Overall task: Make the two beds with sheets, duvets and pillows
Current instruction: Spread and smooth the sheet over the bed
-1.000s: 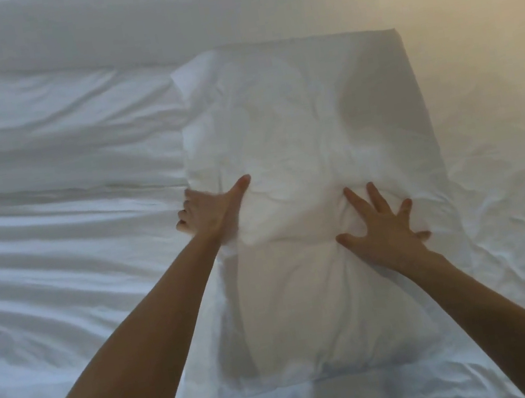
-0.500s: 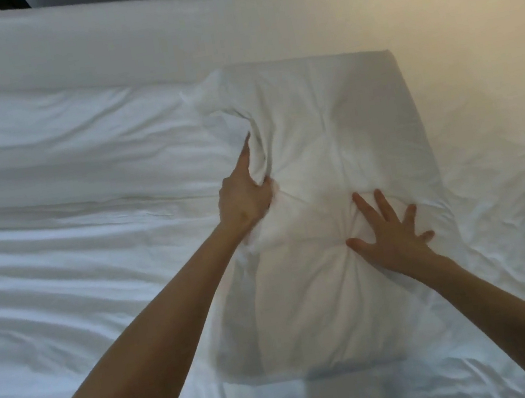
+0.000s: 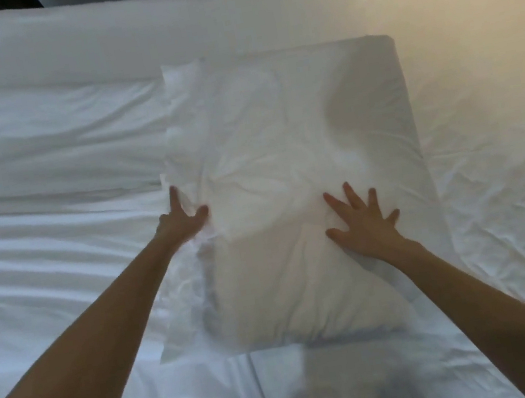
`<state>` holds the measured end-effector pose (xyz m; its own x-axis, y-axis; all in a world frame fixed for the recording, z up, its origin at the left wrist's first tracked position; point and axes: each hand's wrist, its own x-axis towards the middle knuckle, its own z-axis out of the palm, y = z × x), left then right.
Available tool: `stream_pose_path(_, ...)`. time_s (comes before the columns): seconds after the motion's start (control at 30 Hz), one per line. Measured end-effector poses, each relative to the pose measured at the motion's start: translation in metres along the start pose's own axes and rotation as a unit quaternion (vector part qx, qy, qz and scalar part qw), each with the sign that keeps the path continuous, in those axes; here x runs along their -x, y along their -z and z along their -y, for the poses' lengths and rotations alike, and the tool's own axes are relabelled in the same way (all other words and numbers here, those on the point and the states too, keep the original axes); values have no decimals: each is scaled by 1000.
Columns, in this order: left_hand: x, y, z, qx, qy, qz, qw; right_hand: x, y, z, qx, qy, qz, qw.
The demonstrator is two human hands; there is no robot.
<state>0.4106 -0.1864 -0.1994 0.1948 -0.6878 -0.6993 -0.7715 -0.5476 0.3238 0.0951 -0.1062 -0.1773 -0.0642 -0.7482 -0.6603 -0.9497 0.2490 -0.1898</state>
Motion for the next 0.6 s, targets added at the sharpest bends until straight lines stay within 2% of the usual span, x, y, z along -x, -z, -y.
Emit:
stream_pose_path(0.1, 19, -28, 7, 12, 23, -31, 999, 13, -4, -7, -12, 22, -60, 998)
stream_pose_path(0.17, 26, -38, 13, 39, 33, -63, 997, 23, -14, -14, -4, 20, -61, 998)
stream_pose_path(0.23, 30, -41, 17, 99, -11, -80, 992, 31, -25, -19, 4, 13, -49, 999)
stream_pose_path(0.33, 37, -31, 24, 107, -95, -130, 981, 37, -30, -27, -2, -1, -33, 999)
stream_pose_path(0.4, 36, -23, 36, 83, -100, -137, 982, 43, -36, -33, 7, -3, -23, 1000)
stream_pose_path(0.53, 27, -23, 56, -70, -36, -91, 993, 51, -47, -39, 59, 5, 12, 998)
stream_pose_path(0.6, 34, -32, 44, -114, -60, -136, 982, 53, -44, -35, 32, -4, 11, 999)
